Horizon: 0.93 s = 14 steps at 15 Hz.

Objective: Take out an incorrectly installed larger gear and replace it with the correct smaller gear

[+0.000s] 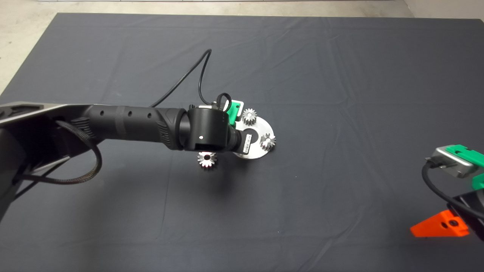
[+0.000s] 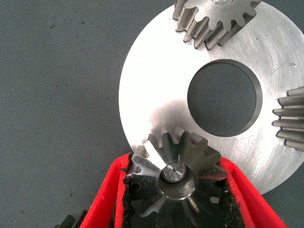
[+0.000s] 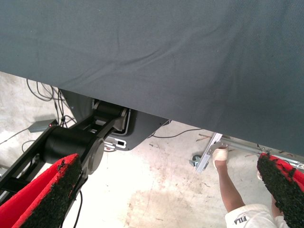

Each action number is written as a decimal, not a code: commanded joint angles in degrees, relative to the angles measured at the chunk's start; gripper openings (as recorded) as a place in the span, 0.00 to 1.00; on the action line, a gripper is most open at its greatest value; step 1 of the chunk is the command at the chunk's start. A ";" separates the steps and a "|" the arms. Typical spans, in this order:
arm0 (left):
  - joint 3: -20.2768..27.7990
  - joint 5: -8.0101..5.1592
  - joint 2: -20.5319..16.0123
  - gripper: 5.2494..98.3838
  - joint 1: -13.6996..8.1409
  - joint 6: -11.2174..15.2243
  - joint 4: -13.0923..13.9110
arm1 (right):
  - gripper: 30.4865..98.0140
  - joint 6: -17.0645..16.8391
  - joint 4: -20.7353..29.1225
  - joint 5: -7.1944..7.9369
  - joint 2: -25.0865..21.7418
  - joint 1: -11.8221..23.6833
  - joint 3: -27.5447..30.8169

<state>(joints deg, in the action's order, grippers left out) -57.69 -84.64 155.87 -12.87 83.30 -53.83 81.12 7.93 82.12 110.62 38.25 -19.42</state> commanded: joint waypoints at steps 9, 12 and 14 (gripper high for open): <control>2.28 -1.75 -1.08 0.41 -1.62 0.55 0.94 | 1.00 0.27 2.00 -0.12 -0.26 0.68 0.17; 14.70 -2.90 -4.32 0.44 -17.43 1.42 15.25 | 1.00 0.27 2.00 -0.19 -0.26 0.68 0.12; 20.51 -2.20 -9.02 0.46 -25.51 2.57 23.03 | 1.00 0.18 2.00 -0.20 -0.26 0.68 0.10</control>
<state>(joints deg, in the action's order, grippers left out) -51.28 -86.05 153.58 -18.88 83.80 -49.11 81.12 7.91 82.10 110.61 38.25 -19.42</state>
